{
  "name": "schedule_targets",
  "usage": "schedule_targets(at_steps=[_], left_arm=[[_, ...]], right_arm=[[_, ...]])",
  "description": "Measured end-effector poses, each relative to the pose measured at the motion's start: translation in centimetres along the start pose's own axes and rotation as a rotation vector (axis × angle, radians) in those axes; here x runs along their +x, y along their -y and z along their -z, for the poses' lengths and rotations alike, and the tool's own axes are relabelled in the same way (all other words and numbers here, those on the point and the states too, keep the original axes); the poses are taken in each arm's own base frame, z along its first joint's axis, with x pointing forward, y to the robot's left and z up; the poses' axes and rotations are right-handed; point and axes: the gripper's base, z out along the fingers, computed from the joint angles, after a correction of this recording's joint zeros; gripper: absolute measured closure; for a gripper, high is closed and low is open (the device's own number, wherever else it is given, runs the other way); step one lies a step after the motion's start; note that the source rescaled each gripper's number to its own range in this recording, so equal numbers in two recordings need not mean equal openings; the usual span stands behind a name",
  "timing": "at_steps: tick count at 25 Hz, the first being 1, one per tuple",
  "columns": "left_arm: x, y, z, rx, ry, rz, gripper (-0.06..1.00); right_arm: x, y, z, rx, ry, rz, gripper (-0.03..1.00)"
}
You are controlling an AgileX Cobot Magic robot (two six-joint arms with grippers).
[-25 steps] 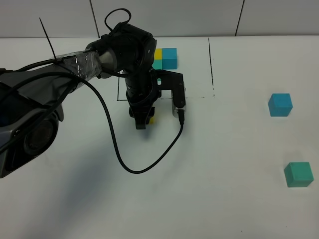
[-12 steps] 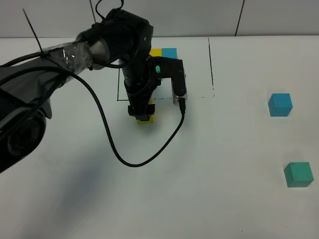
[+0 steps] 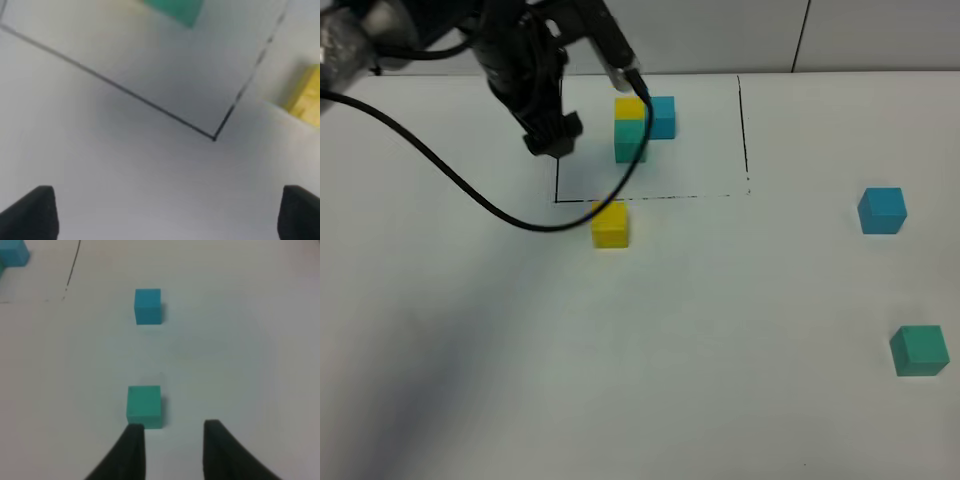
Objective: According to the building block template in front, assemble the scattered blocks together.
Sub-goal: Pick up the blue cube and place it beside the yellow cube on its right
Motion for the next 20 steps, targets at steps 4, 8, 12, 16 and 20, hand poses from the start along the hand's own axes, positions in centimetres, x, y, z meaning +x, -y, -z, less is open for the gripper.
schedule_targets(at_steps=[4,8,12,16,20], left_arm=[[4.3,-2.3,1.5,-0.071,0.03,0.125,-0.05],[8.9,-3.3,3.1,-0.132,0.051,0.263,-0.05],[12.8,-3.0,5.4,-0.151,0.034,0.44,-0.05],[15.9,-1.3,7.9,-0.173,-0.021,0.58,-0.05],[18.4,1.1,10.9,-0.257,-0.053,0.663,-0.04]], right_arm=[[0.0,0.0,0.0,0.0,0.0,0.0,0.97],[0.0,0.0,0.0,0.0,0.0,0.0,0.97],[0.0,0.0,0.0,0.0,0.0,0.0,0.97],[0.0,0.0,0.0,0.0,0.0,0.0,0.97],[0.0,0.0,0.0,0.0,0.0,0.0,0.97]])
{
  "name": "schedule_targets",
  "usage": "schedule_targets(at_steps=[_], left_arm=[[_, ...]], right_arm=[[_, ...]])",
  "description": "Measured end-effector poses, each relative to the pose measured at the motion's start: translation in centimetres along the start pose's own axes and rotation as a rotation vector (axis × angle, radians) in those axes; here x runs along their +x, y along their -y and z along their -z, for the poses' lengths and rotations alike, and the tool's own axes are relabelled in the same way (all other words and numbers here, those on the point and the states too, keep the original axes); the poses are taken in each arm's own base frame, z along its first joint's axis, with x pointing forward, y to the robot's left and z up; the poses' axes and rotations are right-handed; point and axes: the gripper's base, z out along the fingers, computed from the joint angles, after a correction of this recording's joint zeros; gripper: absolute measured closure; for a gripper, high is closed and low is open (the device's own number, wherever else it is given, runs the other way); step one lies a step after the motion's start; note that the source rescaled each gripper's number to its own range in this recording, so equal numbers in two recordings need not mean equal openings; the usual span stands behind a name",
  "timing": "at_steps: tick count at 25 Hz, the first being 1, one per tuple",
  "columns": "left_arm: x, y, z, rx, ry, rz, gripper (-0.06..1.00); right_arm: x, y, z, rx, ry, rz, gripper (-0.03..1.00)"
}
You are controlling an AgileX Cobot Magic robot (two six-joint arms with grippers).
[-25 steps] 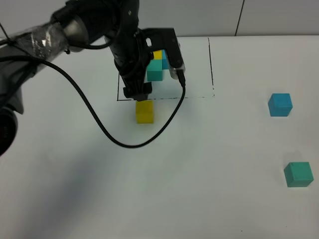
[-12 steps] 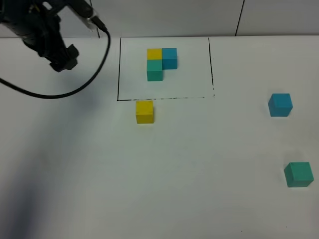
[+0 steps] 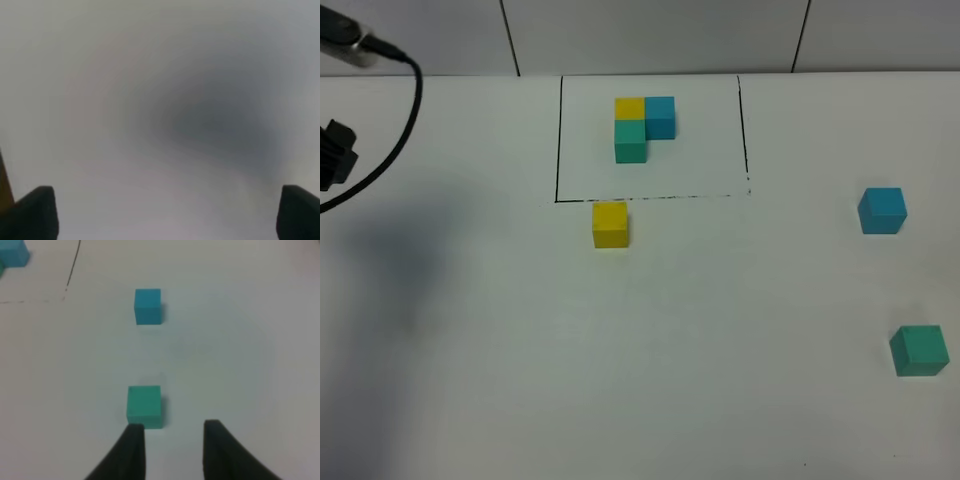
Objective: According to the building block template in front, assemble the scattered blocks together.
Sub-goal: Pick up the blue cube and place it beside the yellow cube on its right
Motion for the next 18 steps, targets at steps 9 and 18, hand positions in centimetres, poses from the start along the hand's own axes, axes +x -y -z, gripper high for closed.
schedule_targets(at_steps=[9,18], left_arm=[[9.5,1.0,7.1,-0.073,0.08,0.134,-0.03],[18.5,3.7,11.1,-0.027,0.289,0.234,-0.03]], right_arm=[[0.0,0.0,0.0,0.0,0.0,0.0,0.97],[0.0,0.0,0.0,0.0,0.0,0.0,0.97]])
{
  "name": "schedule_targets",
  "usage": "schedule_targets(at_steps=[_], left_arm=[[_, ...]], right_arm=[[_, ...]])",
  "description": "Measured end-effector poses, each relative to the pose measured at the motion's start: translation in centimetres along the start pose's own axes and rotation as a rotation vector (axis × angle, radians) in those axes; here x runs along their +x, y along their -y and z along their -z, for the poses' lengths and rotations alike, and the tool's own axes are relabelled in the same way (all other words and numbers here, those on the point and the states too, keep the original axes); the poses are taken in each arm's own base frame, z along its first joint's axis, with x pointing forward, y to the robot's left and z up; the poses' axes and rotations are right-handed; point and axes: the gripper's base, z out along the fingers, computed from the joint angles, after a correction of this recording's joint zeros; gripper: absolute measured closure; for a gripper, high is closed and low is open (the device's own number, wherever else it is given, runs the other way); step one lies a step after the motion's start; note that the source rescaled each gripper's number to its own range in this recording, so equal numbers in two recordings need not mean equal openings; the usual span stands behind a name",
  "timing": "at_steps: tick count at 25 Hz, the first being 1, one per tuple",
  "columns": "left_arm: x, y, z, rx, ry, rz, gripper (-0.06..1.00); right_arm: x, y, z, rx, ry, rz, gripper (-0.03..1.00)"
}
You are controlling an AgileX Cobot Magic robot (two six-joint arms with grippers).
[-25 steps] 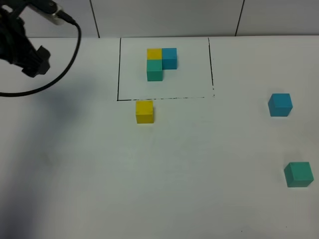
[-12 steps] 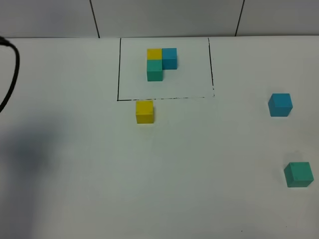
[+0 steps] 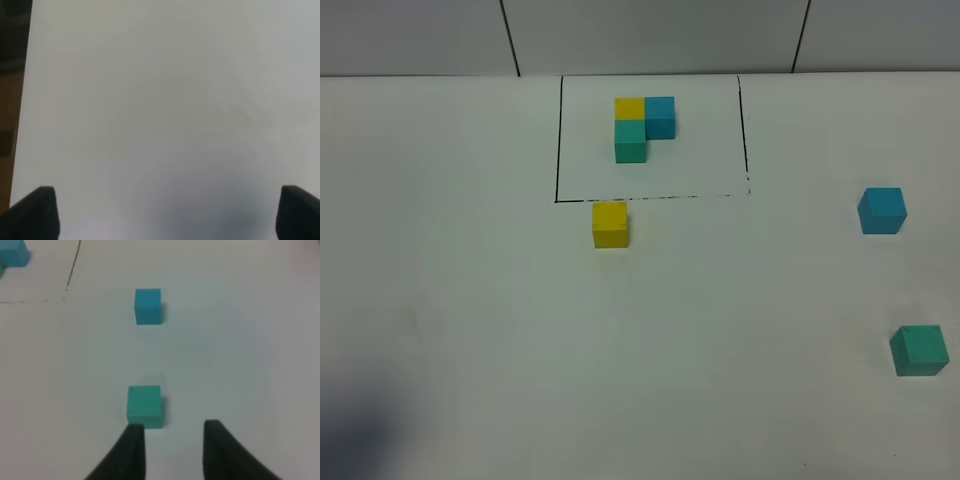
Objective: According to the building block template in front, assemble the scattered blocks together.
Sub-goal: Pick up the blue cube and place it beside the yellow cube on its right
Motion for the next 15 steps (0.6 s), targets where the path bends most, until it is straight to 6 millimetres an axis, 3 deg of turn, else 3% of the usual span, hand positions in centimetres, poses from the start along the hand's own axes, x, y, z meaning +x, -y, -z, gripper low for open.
schedule_targets(at_steps=[4,9,15], left_arm=[[3.0,0.5,1.0,0.03,0.065,0.028,-0.02],[6.4,1.5,0.4,0.089,0.114,0.037,-0.01],[8.2,2.2,1.3,0.149,0.209,0.011,0.03]], right_arm=[[0.0,0.0,0.0,0.0,0.0,0.0,0.97],[0.0,0.0,0.0,0.0,0.0,0.0,0.97],[0.0,0.0,0.0,0.0,0.0,0.0,0.97]])
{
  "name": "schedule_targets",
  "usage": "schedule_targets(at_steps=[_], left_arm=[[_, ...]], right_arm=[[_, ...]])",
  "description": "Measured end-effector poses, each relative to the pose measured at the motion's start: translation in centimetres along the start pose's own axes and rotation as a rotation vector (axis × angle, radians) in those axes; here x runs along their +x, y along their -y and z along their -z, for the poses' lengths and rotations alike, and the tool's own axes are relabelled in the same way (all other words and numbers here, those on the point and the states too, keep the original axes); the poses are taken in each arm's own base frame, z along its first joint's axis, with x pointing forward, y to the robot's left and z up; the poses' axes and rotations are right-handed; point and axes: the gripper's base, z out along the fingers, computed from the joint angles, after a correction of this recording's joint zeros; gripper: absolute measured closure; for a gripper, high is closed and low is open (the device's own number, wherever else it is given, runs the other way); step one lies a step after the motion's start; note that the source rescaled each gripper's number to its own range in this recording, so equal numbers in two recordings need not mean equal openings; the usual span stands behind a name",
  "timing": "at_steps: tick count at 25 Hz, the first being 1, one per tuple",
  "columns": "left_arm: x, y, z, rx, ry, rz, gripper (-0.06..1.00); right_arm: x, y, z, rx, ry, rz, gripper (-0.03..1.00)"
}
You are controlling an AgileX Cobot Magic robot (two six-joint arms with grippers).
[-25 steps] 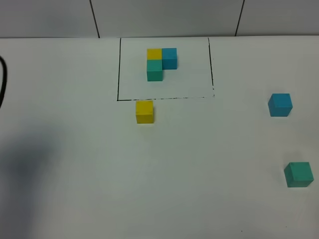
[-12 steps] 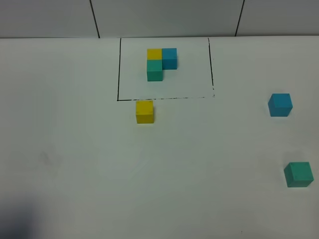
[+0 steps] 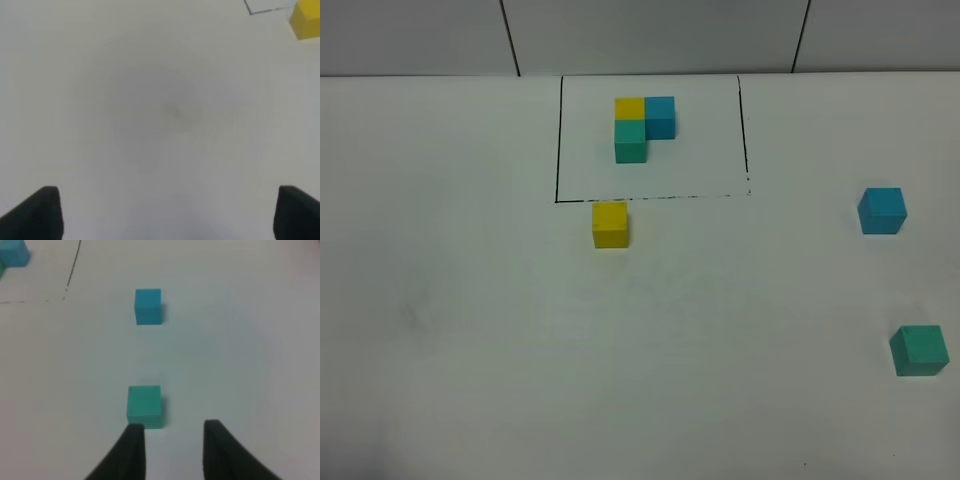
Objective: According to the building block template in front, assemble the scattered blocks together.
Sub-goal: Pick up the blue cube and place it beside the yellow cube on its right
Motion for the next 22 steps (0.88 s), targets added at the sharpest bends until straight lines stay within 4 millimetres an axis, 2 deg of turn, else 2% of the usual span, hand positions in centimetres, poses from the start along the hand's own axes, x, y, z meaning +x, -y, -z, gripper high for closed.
schedule_targets(at_steps=[5,9,22], left_arm=[[0.7,0.5,0.9,0.032,0.071,-0.051,0.06],[1.4,0.6,0.8,0.04,0.07,-0.065,0.08],[1.4,0.6,0.8,0.036,0.063,-0.052,0.22]], right_arm=[[0.0,0.0,0.0,0.0,0.0,0.0,0.97],[0.0,0.0,0.0,0.0,0.0,0.0,0.97],[0.0,0.0,0.0,0.0,0.0,0.0,0.97]])
